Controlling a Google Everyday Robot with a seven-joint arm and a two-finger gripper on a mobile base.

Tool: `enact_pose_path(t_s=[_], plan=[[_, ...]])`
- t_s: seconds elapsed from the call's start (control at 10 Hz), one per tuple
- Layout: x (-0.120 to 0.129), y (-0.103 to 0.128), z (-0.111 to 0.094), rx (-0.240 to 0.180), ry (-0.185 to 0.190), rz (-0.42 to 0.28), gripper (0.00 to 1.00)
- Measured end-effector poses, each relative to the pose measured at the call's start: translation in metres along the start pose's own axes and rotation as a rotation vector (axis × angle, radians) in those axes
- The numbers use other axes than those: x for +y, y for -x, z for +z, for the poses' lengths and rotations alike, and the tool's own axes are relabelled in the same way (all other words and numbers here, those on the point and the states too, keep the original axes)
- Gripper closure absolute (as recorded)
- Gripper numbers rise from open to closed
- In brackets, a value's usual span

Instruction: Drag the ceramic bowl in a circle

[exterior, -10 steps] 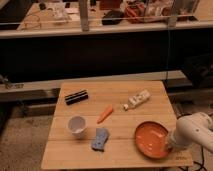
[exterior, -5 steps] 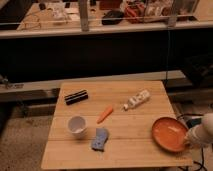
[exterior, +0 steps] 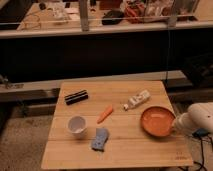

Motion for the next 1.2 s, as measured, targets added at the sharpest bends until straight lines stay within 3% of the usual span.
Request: enact_pose_path(t_s=[0.3,0.4,0.7,1.0,1.2], plan=[[-0.043,0.05,0.014,-0.024,0.004,-0.134,1.0],[-0.055,0.076,0.022,-0.045,0.013,-0.215,1.0],[-0.056,0.118,0.029,-0.076,0.051,-0.303,1.0],[-0.039,0.124,0.025,-0.081,0.082,-0.32,1.0],[-0.006,0.106,0.013,-0.08,0.116,-0.325,0.89]])
